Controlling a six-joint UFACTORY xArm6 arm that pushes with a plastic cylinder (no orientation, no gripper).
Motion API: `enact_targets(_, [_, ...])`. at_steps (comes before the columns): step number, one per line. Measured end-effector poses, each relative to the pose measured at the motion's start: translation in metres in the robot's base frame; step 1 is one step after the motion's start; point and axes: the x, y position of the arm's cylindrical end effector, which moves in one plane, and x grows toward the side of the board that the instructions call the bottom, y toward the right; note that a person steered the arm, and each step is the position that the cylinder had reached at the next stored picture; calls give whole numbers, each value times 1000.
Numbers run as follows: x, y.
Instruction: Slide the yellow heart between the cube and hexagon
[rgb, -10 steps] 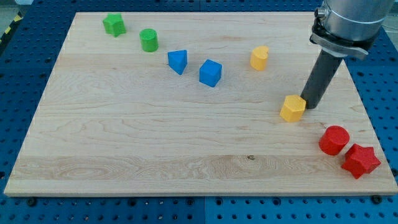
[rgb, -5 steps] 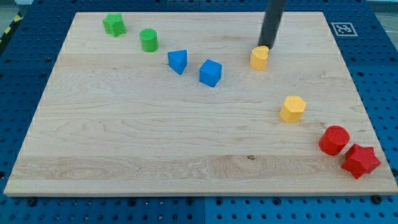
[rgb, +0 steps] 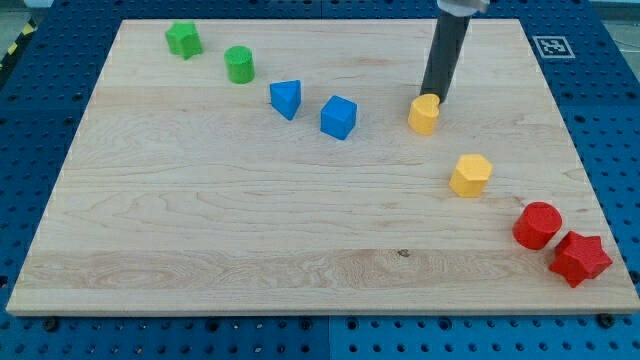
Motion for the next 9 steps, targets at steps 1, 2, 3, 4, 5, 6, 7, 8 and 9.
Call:
enact_targets(1, [23, -1])
enact_targets(2, [14, 3])
enact_targets(3, [-3, 28])
enact_targets(4, [14, 28])
enact_targets(5, [34, 14])
enact_targets(6, [52, -7])
enact_targets(7, [60, -22])
enact_targets(8, [31, -9])
enact_targets(9, [-18, 26])
